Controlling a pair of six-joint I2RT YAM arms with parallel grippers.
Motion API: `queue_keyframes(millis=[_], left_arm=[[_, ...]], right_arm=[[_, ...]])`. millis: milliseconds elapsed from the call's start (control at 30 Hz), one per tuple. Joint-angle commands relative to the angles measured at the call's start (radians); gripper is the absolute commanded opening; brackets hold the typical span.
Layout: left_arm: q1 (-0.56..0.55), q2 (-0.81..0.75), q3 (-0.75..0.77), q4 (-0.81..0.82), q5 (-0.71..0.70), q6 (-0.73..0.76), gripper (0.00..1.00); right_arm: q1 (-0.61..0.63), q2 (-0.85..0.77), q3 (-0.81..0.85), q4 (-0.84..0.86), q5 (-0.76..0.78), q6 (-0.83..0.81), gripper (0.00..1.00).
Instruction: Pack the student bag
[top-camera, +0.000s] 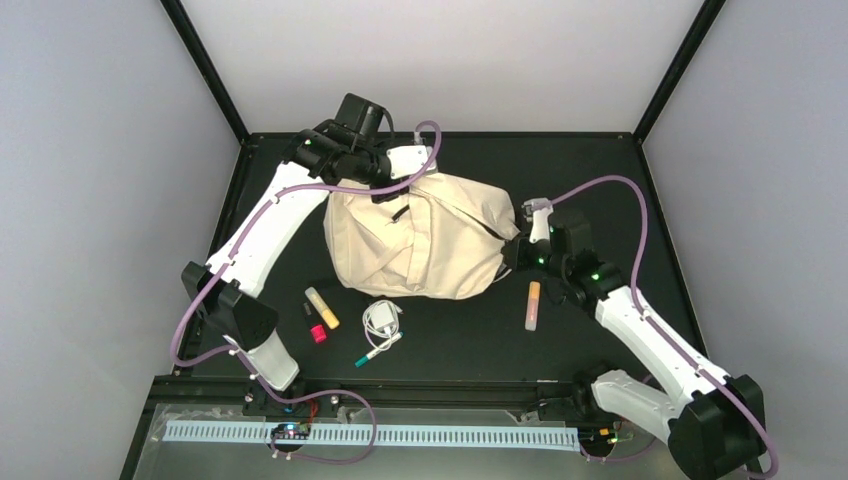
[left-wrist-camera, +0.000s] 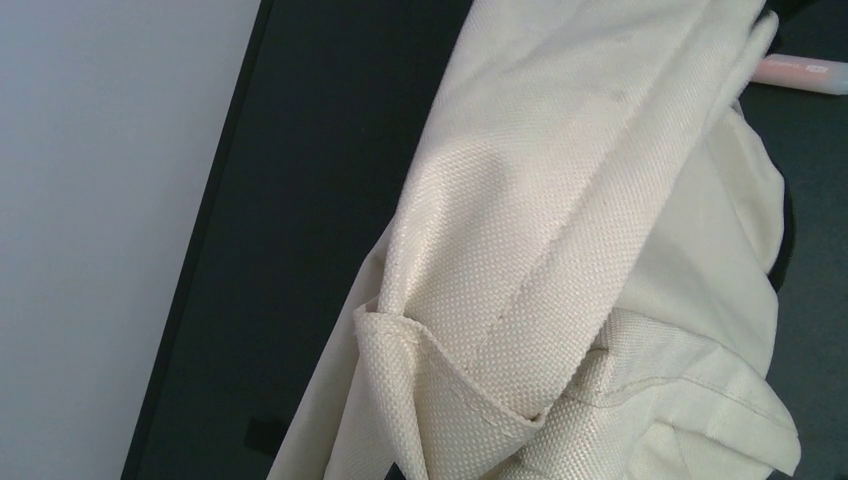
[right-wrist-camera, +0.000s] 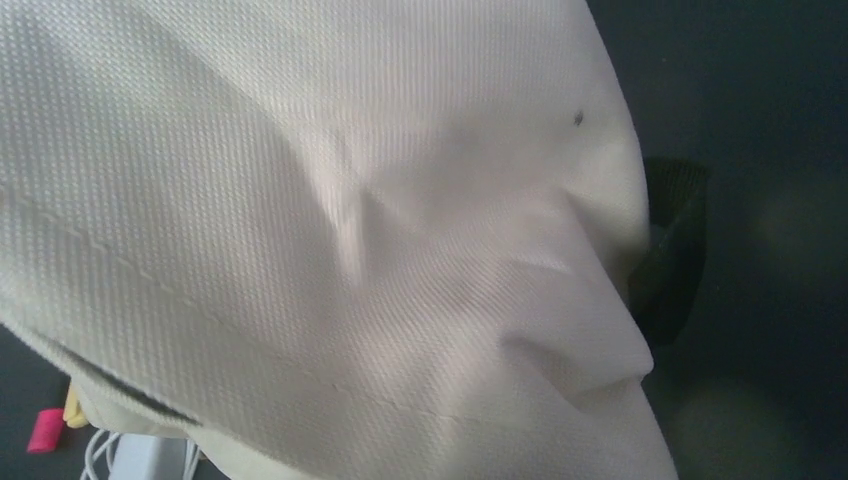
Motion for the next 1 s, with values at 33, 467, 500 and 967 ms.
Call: queue_keyframes(millis=[33, 467, 500, 967], left_arm=[[0.022, -0.011, 0.132, -0.070, 0.169, -0.013, 0.02], [0.096, -0.039, 0.290, 0.022, 0.320, -0.142, 0.02], [0.108, -0.036, 0.263, 0.026, 0.331, -0.143, 0.02], [0.124, -0.029, -0.236, 0.203, 0.438, -0.009, 0.77]], right_arm=[[-0.013, 0.049, 0.209, -0.083, -0.027, -0.122, 0.01], [-0.014, 0.261, 0.899, -0.264, 0.002, -0.283, 0.01], [-0.014, 0.264, 0.918, -0.260, -0.008, -0.282, 0.01], [0.032, 0.301, 0.840, -0.158, -0.128, -0.243, 0.01]])
